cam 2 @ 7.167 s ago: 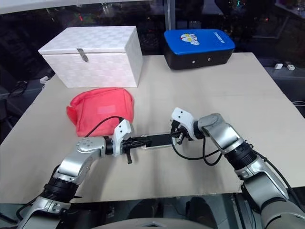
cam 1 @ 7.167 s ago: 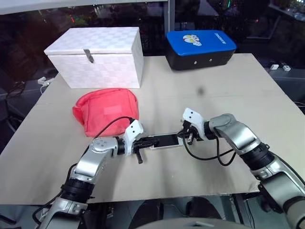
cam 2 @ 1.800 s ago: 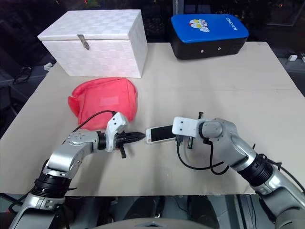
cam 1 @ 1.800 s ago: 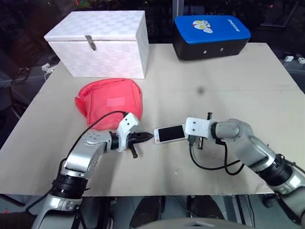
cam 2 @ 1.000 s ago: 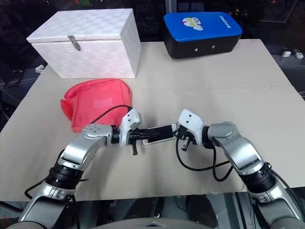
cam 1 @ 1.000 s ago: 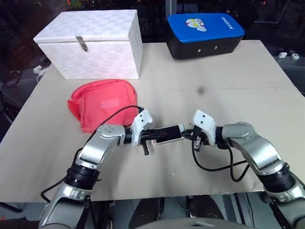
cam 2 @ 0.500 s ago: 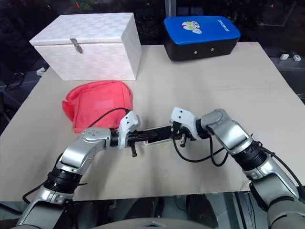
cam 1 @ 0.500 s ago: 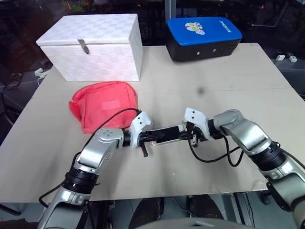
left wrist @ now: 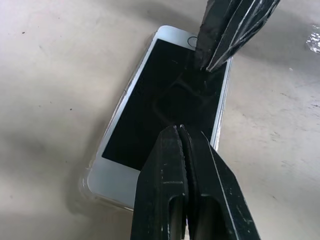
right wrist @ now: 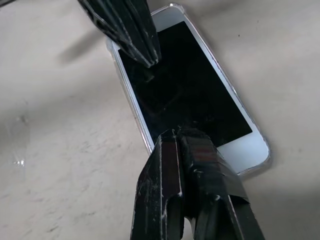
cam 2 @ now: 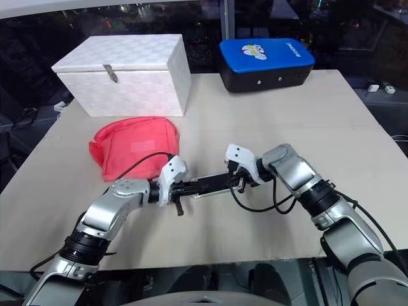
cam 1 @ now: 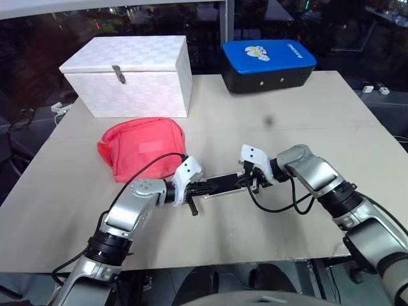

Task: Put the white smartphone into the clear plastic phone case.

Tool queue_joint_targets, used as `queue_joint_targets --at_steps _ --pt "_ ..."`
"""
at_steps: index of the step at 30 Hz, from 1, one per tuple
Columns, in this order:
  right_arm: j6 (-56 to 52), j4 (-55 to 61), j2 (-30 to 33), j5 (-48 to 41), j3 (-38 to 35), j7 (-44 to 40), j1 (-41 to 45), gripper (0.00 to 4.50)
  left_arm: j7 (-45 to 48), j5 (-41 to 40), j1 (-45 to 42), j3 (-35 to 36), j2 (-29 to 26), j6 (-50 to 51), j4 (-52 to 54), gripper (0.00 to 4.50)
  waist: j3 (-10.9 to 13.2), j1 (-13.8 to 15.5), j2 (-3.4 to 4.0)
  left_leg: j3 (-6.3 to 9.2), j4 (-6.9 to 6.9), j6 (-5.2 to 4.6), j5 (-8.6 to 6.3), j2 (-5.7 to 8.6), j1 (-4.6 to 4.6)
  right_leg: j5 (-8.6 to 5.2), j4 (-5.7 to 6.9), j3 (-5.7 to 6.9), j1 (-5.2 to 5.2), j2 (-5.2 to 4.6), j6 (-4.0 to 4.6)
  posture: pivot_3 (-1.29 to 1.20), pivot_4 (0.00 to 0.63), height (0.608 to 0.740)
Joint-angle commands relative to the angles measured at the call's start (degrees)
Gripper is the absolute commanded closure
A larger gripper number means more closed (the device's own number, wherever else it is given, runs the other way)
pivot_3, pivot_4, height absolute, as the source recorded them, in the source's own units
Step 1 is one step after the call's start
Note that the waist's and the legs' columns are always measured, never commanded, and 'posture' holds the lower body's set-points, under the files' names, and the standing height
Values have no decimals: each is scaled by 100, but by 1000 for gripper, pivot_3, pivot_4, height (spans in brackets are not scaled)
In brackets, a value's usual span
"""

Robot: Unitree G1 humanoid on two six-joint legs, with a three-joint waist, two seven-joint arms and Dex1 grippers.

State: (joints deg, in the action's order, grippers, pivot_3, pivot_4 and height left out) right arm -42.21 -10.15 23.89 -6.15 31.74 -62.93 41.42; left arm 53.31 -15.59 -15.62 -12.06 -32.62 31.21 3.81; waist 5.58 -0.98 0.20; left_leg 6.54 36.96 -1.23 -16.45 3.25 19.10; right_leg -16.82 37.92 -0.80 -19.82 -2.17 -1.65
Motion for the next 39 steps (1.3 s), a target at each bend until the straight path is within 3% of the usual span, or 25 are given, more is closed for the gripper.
queue_joint_targets --at_steps 1,29,34,39 --pt "-330 -1006 24 639 937 134 -623 4500 -28 82 18 -70 -15 79 -24 4438 -1 1 0 -1 -9 0 0 0 -14 -4 -2 -5 9 0 2 0 150 740" --pt "17 -1828 -92 1276 1066 166 -751 4500 -28 132 18 -15 -19 154 33 4438 -48 7 13 -1 -61 28 -15 -4 -39 -36 -9 -16 11 -3 7 0 150 740" --pt "-123 -808 235 1004 471 366 -878 4500 -33 148 13 -5 -24 127 -2 4438 -34 41 19 0 -65 30 -16 -4 -34 -38 -15 -17 11 -4 6 0 150 740" --pt "-517 999 486 448 -652 750 -1207 4500 -24 156 22 0 -25 81 -53 4438 59 177 13 4 -66 30 -17 2 -3 -43 -41 -15 0 -10 -3 0 150 740"
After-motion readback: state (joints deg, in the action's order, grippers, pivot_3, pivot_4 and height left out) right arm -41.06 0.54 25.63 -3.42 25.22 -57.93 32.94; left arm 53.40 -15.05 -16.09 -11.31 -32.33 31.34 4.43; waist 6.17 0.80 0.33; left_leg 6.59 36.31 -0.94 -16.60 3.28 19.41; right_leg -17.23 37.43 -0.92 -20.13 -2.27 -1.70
